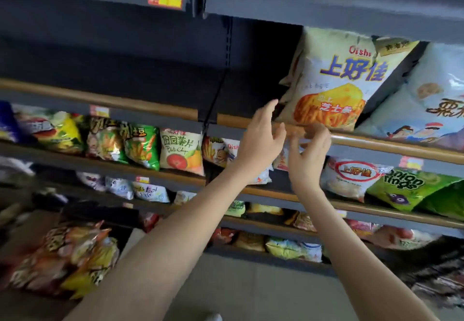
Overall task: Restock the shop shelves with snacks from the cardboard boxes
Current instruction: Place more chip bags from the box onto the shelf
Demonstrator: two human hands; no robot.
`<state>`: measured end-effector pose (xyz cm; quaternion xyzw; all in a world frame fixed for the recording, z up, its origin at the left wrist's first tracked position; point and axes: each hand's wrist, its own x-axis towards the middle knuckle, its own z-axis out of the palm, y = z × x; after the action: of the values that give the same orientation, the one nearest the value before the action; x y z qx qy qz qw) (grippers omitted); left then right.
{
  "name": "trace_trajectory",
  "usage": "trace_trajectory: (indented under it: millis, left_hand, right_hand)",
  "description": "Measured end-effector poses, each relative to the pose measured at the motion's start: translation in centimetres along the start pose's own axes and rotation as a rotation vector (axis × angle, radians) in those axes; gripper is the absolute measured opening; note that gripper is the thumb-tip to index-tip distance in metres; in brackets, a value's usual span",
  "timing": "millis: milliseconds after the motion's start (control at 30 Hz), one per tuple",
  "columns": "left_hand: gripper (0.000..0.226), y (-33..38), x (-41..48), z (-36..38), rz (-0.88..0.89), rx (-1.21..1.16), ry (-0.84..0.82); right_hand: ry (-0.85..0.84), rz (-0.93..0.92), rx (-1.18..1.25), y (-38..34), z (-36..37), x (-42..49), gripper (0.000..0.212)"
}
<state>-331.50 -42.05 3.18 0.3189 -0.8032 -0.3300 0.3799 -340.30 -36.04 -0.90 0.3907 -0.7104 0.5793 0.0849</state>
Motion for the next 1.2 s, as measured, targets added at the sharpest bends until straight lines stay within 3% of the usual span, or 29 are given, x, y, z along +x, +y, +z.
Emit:
trace_trajectory:
  millis: [67,100,200,267,333,433,567,667,733,867,1067,1200]
  left_hand:
    - [0.041,-2.8,-2.9,-1.8,-0.144,-0.002,0.026]
    - [0.034,-4.7,-4.5,-2.9,-0.288,-0.032,0.041]
    - [0.018,-10.1,-9.7,-7.7,-0.95,-0.328,0.078]
    - [0.026,-13.5,-14.0,-11.8,-1.136,-0.545,0.147]
    - [0.033,-16.1,-18.7,-16.2,-1.179,-0.646,0.276]
    - [0.025,-18.9,-24.5,-23.3,-1.242,-0.67,0.503]
    - [0.006,-23.1,-30.5,-33.2,-1.256,-0.633,0.746]
    - [0.006,-26.6,-35.1,-41.1,-1.273,-0.625,0.918]
    - [0.004,-28.4,-38.4,-46.5,-1.325,-0.586,0.963]
    - [0.023,-32.1,-43.3,-56.6,-1.368,-0.518,1.051]
    - [0.007,-40.4,-47.6,-69.2,-1.346,-0.522,1.11]
    - [0.012,-48.0,-48.5,-78.2,-1.346,-0.484,1.127]
  right_hand:
    - [-0.229,0.068,0.083,-0.9,2.5,-2.9,0.018]
    - [-0.363,0.131,0.128,-1.5,3.9,-4.6,0.013]
    - [-0.747,0.231,0.158,-3.4,9.2,-10.1,0.016]
    - [-0.961,0.245,0.14,-5.5,13.0,-14.3,0.019]
    - [-1.141,0.258,0.13,-8.3,16.6,-18.9,0.017]
    - [-1.35,0.317,0.179,-14.3,21.4,-25.9,0.012]
    - [-1.559,0.33,0.222,-23.3,28.1,-35.2,0.014]
    - [-1.665,0.274,0.232,-29.9,33.6,-42.0,0.012]
    - [-1.71,0.25,0.226,-34.0,36.7,-46.1,0.009]
    - [-1.765,0.297,0.242,-41.1,42.5,-52.2,0.008]
    - [-1.761,0.328,0.197,-48.4,53.6,-57.9,0.01]
    - [-1.721,0.362,0.198,-52.8,64.1,-62.2,0.008]
